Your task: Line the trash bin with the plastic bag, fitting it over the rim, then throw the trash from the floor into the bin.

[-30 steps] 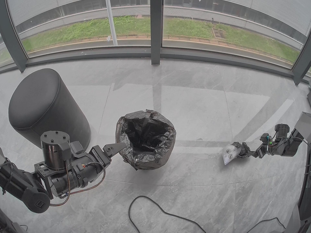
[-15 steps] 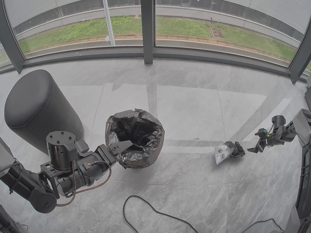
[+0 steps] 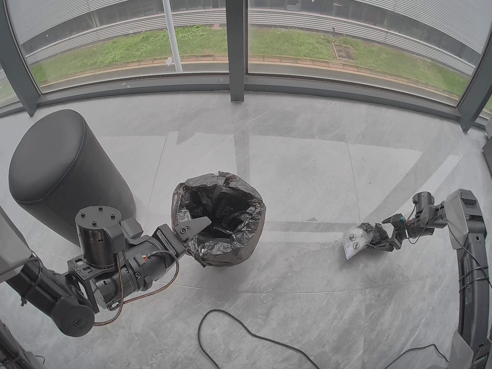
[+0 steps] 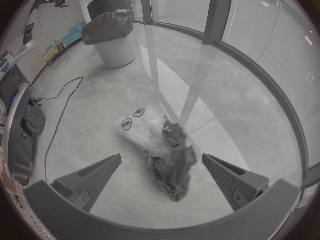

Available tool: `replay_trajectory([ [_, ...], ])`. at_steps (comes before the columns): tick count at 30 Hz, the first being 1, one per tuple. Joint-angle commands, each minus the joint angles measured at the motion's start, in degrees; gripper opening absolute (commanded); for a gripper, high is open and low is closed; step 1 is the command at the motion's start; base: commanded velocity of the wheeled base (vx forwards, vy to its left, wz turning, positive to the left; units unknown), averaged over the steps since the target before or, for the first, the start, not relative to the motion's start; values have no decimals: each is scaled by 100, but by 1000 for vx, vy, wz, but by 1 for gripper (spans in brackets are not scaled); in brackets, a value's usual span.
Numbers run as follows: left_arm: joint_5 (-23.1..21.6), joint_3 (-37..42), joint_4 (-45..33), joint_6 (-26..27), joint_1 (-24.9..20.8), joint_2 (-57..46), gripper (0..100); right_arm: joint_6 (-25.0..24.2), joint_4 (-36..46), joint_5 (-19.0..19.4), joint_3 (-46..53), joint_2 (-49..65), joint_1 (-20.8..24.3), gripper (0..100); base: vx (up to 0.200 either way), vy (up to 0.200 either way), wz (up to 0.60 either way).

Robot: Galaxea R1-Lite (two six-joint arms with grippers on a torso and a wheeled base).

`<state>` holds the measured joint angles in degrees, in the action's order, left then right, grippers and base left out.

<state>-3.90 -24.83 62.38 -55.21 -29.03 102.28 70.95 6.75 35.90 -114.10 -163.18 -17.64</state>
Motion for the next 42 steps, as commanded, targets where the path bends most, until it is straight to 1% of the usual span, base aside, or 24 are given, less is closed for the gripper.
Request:
replay_trajectory([
  [1, 12, -30, 73, 10, -15, 143, 100, -20, 10, -4, -49, -697, 59, 100, 0, 0, 0],
  [7, 82, -66, 521, 274, -15, 424, 100, -37, -34, -92, -49, -1443, 59, 100, 0, 0, 0],
  [10, 82, -66, 609, 336, -51, 556, 100, -222, 1, -268, -49, -1443, 68, 100, 0, 0, 0],
  [11, 82, -66, 635, 336, -59, 583, 100, -319, 19, -294, -49, -1443, 76, 100, 0, 0, 0],
  [13, 82, -66, 635, 336, -59, 583, 100, -319, 19, -294, -49, -1443, 76, 100, 0, 0, 0],
  [15, 91, -74, 793, 344, -121, 706, 100, -758, -86, -391, -49, -1443, 156, 100, 0, 0, 0],
  [17, 91, -66, 864, 344, -147, 714, 100, -960, -297, -373, -49, -1443, 164, 100, 0, 0, 0],
  [18, 91, -66, 872, 344, -147, 714, 100, -1127, -394, -356, -49, -1443, 164, 0, 0, 0, 0],
  [20, 91, -57, 872, 344, -156, 706, 100, -1391, -464, -329, -49, -1443, 164, 0, 0, 0, 0],
  [23, 91, -39, 890, 344, -156, 679, 100, -2050, -359, -329, -49, -1443, 164, 0, 0, 0, 0],
  [24, 91, -30, 881, 344, -156, 679, 100, -2199, -315, -329, -49, -1443, 164, 0, 0, 0, 0],
  [25, 91, -30, 881, 344, -156, 671, 100, -2235, -324, -329, -49, -1443, 164, 0, 0, 0, 0],
  [26, 91, -48, 890, 353, -165, 679, 100, -2516, -368, -329, -49, -1443, 138, 0, 0, 0, 0],
  [28, 91, -57, 890, 371, -200, 671, 100, -2656, -315, -303, -49, -1348, 85, 0, 0, 0, 0],
  [31, 91, -66, 890, 476, -226, 688, 100, -2920, -289, -57, -49, -935, 6, 0, 0, 0, 0],
  [32, 91, -66, 890, 476, -226, 688, 100, -2920, -289, -57, -49, -935, 6, 0, 0, 0, 0],
  [33, 91, -66, 890, 564, -279, 714, 100, -3061, -289, 66, -49, -645, -64, 0, 0, 0, 0],
  [38, 91, -83, 890, 617, -323, 714, 100, -3219, -271, 383, -49, -82, -231, 0, 0, 0, 0],
  [42, 91, -66, 890, 617, -349, 697, 100, -3377, -262, 435, -49, 208, -301, 0, 0, 0, 0],
])
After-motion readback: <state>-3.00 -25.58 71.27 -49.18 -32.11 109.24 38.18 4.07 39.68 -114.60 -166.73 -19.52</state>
